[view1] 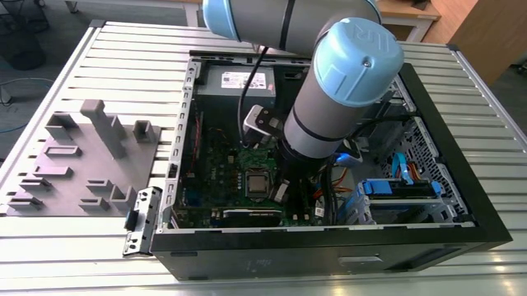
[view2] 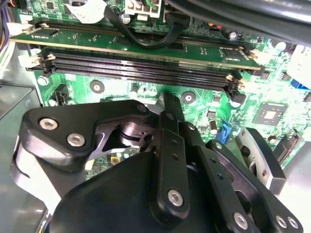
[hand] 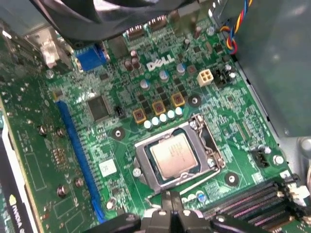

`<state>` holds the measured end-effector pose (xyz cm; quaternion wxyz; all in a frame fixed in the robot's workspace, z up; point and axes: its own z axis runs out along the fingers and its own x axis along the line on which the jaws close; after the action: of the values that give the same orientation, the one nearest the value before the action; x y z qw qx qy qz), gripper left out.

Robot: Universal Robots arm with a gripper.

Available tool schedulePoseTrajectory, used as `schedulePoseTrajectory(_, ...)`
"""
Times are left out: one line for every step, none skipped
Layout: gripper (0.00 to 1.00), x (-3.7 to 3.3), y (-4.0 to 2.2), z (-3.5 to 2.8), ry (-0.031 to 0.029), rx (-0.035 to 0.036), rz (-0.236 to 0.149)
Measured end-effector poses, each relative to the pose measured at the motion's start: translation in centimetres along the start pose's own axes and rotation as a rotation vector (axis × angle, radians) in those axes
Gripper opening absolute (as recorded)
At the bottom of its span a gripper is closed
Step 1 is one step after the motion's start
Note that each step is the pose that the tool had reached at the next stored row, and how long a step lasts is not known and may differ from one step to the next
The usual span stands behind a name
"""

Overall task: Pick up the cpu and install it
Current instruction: 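Install the first cpu locking lever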

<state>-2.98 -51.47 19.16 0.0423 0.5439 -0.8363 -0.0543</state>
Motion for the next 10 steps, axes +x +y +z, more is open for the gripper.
schedulePoseTrajectory(0.11, 0.0, 0.01, -0.14, 0.0001, 0.0001, -0.001)
schedulePoseTrajectory(0.11, -0.01, 0.03, -0.3, 0.0001, 0.0001, -0.002)
schedulePoseTrajectory(0.11, 0.0, 0.06, -0.47, 0.0001, 0.0001, -0.002)
schedulePoseTrajectory(0.11, 0.0, 0.08, -0.64, 0.0001, 0.0001, -0.003)
schedulePoseTrajectory(0.11, 0.0, 0.1, -0.81, 0.0003, 0.0002, -0.003)
schedulePoseTrajectory(0.11, -0.01, 0.13, -0.96, 0.0005, 0.0003, -0.004)
schedulePoseTrajectory(0.11, -0.04, 0.15, -1.03, 0.0006, 0.0004, -0.004)
schedulePoseTrajectory(0.11, -0.11, 0.18, -1.05, 0.0007, 0.0005, -0.005)
schedulePoseTrajectory(0.11, -0.23, 0.25, -1.05, 0.0013, 0.0007, -0.005)
schedulePoseTrajectory(0.11, -0.39, 0.34, -1.04, 0.0021, 0.001, -0.006)
